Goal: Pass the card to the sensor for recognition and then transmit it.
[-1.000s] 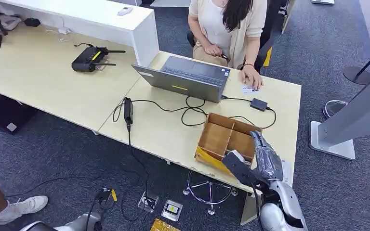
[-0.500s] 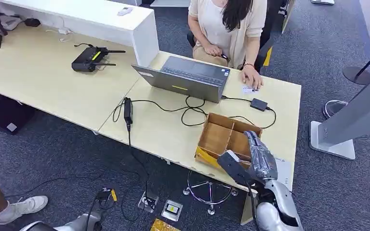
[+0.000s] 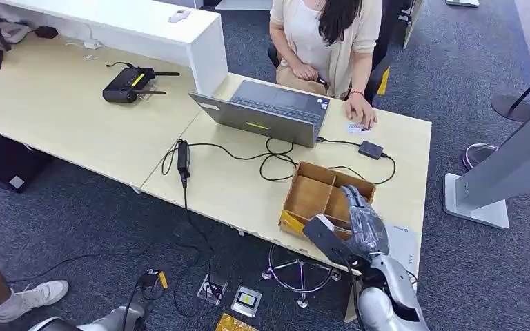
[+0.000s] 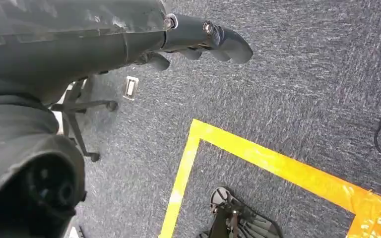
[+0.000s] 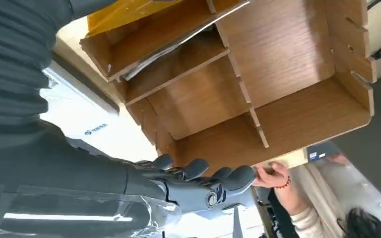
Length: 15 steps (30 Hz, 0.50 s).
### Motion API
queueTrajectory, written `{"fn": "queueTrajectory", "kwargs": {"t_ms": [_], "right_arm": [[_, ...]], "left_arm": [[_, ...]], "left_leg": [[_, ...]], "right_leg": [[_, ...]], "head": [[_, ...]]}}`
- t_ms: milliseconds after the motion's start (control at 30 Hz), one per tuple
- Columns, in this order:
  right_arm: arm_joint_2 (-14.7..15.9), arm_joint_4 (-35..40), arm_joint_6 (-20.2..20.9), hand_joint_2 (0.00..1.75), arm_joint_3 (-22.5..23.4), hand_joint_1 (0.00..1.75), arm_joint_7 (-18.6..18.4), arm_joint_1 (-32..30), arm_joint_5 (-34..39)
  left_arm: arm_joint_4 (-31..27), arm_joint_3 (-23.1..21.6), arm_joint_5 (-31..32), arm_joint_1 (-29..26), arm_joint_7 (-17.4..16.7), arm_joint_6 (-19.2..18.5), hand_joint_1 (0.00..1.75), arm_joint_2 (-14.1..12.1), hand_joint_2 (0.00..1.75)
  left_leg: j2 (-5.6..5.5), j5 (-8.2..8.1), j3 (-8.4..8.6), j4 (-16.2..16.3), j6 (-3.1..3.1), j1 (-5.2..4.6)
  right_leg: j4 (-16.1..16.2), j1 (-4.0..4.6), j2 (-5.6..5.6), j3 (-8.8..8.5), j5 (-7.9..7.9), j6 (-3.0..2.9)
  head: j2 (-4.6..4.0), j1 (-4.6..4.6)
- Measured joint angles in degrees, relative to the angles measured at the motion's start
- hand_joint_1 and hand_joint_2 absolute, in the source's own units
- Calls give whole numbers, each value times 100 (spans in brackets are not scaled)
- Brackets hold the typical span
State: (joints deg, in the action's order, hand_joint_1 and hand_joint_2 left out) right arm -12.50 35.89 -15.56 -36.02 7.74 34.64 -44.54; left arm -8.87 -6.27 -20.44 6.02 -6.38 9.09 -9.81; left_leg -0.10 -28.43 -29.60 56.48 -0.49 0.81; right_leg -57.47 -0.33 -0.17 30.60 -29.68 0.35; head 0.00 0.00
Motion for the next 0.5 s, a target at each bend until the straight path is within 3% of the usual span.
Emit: {"fn": "queueTrajectory", "kwargs": {"t_ms": [500], "right_arm": [[-61,-214,-26,175,-7,0,52,10,116]], "left_arm": [[0,0,-44,0,-37,11,0,0,0]], "left_leg": [[0,0,0,0,0,0]], "right_leg": [[0,0,0,0,0,0]], "head": [[0,0]]}}
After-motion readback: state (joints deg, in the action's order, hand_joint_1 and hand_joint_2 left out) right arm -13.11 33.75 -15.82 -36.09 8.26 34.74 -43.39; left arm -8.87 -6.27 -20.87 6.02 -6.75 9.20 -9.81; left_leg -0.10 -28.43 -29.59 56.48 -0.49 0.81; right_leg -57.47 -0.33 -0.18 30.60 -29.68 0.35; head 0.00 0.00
